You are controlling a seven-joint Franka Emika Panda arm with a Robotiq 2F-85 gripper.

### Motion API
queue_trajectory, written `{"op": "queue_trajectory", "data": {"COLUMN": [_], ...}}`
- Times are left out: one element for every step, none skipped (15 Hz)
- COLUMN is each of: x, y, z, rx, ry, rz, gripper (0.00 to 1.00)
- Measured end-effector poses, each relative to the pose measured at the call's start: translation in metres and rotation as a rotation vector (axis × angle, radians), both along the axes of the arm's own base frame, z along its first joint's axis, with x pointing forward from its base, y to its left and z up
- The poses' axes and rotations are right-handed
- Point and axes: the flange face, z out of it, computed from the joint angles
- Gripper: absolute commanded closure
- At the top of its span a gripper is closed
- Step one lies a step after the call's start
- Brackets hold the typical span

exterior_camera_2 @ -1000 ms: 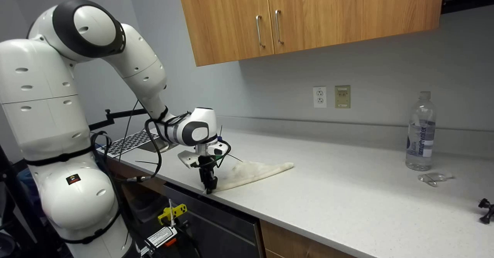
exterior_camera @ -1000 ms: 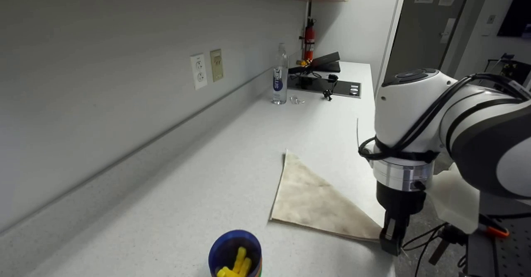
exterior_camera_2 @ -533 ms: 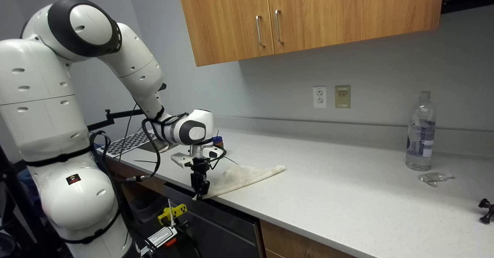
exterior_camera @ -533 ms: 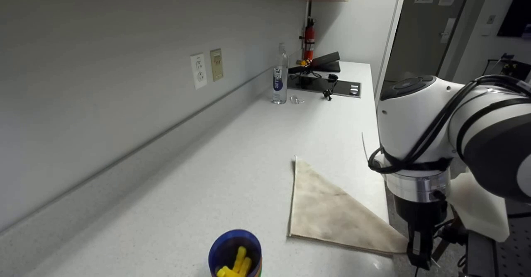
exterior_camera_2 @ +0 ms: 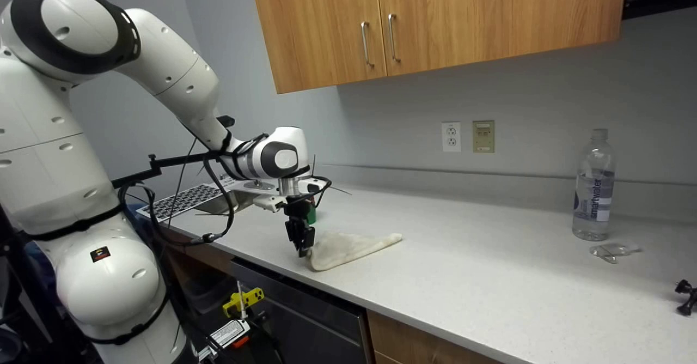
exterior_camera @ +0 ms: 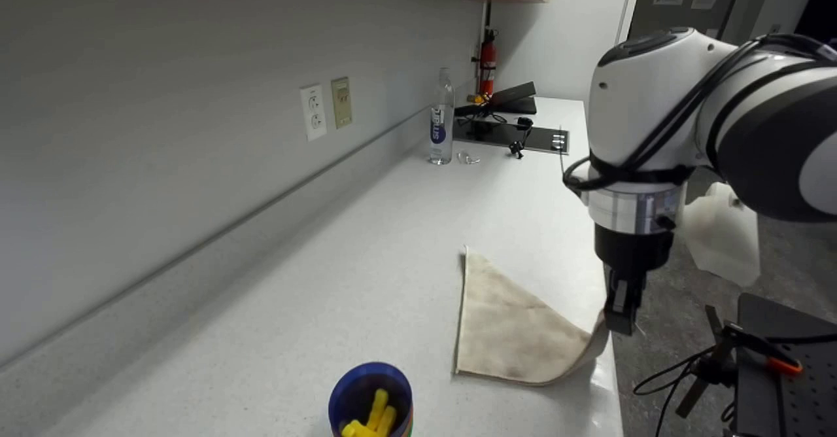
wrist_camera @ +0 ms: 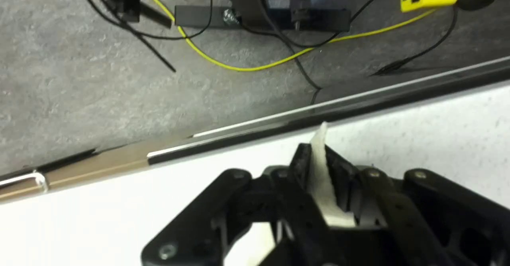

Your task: Fold the towel on the table diagonally twice.

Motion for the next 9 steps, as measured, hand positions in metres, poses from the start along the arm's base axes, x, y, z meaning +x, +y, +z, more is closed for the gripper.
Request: {"op": "queue_trajectory", "data": {"x": [0.011, 0.022, 0.033, 0.044, 0.056, 0.066, 0.077, 0.086, 0.094], "y": [-0.005, -0.009, -0.013, -0.016, -0.017, -0.019, -0.020, -0.020, -0.021], "z": [0.009, 0.017, 0.024, 0.030, 0.033, 0.035, 0.034, 0.031, 0.027], "rx": [-0.013, -0.024, -0.035, -0.047, -0.056, -0.062, -0.065, -0.069, -0.073], "ry": [-0.032, -0.061, -0.092, -0.127, -0.168, -0.202, -0.232, -0.253, -0.268], "rz": [0.011, 0.021, 0.030, 0.036, 0.040, 0.041, 0.040, 0.040, 0.039], "gripper": [0.97, 0.97, 0.97, 0.97, 0.97, 0.97, 0.97, 0.97, 0.97]}}
